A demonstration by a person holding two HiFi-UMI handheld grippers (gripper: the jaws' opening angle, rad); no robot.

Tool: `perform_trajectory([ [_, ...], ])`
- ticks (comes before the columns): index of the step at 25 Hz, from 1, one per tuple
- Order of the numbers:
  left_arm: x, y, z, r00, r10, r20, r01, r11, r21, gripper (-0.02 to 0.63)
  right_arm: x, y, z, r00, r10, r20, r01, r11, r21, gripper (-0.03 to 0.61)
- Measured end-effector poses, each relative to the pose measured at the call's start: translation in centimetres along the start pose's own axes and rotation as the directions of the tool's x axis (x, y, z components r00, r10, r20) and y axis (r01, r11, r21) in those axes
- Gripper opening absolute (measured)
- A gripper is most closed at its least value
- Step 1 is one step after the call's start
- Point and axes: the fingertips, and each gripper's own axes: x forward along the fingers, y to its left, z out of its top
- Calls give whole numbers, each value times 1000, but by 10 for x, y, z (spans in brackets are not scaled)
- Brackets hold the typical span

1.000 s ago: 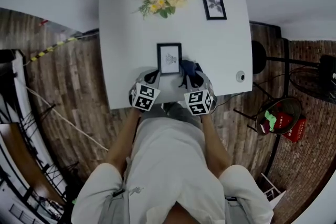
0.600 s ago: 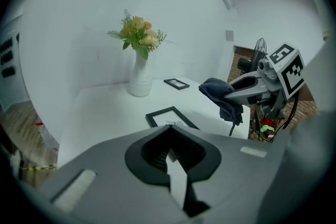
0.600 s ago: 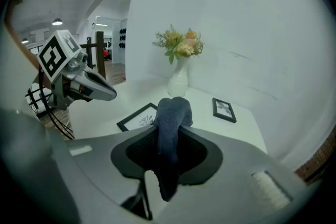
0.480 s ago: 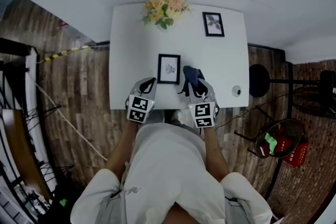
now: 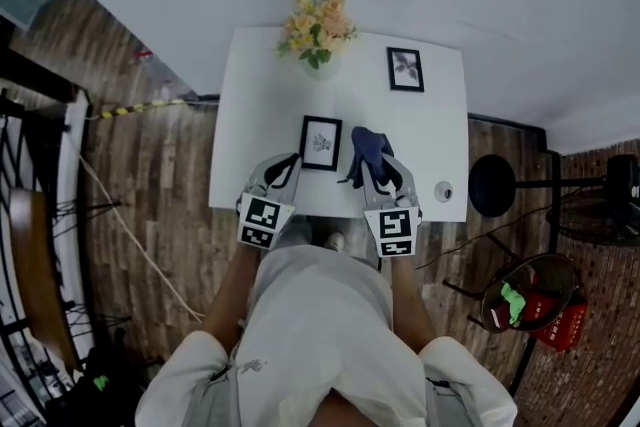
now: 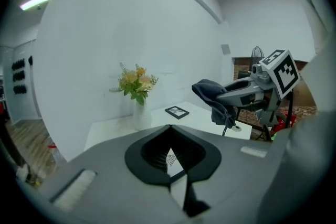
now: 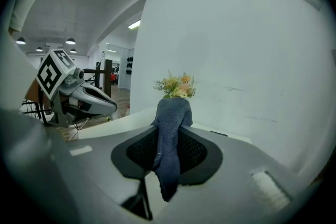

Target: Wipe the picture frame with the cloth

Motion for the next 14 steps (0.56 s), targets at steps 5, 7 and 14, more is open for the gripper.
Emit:
perform_trajectory([
  [5, -13, -11, 19, 998, 44, 43, -46, 999, 26, 20, -12, -4, 7, 999, 27, 36, -27, 1000, -3, 98],
  [7, -18, -15, 25, 997, 59, 57, -61, 998, 33, 20, -16, -5, 12, 998, 39, 50, -39, 999, -6, 98],
  [14, -33, -10, 54, 987, 92, 129, -101, 993, 61, 20, -16, -2, 42, 993, 49, 104, -46, 998, -31, 98],
])
